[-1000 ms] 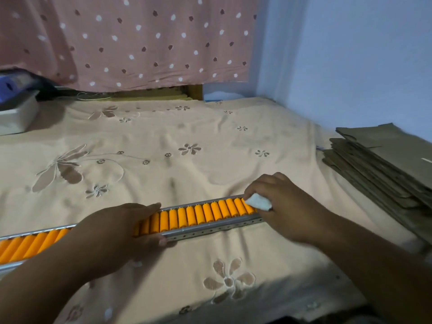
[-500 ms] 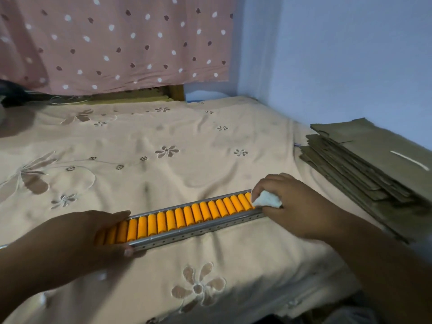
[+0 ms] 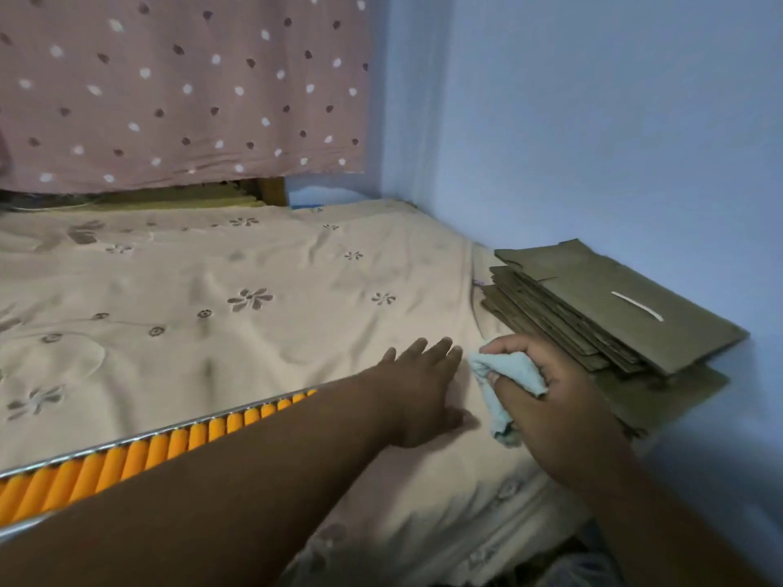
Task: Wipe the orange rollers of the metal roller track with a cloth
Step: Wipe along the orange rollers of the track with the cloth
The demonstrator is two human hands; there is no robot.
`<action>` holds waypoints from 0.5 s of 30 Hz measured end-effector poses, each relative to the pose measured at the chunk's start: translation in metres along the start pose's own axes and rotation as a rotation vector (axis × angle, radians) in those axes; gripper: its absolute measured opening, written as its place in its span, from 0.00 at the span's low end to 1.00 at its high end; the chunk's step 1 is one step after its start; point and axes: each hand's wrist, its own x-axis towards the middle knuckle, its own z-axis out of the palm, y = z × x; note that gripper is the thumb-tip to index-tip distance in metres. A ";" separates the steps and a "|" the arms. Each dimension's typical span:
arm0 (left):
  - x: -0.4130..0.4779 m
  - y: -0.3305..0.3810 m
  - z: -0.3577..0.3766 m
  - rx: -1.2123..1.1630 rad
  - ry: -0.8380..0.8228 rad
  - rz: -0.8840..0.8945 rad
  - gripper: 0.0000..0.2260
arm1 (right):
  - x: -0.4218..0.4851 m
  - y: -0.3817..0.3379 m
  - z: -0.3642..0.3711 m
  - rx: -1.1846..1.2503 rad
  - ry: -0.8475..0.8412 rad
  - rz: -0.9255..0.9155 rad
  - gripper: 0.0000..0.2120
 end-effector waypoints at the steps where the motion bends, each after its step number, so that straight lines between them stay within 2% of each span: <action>1: 0.007 -0.002 0.007 0.011 -0.028 -0.021 0.40 | -0.005 -0.002 0.000 0.025 0.003 0.012 0.09; 6: -0.008 -0.012 0.019 0.072 -0.028 0.029 0.35 | -0.015 0.010 -0.008 -0.068 0.018 0.038 0.08; 11: -0.070 -0.057 0.027 0.077 0.038 0.031 0.36 | -0.005 0.014 0.000 -0.064 -0.003 0.096 0.10; 15: -0.122 -0.092 0.032 0.016 0.051 -0.022 0.34 | 0.003 0.008 0.019 -0.081 -0.039 0.060 0.10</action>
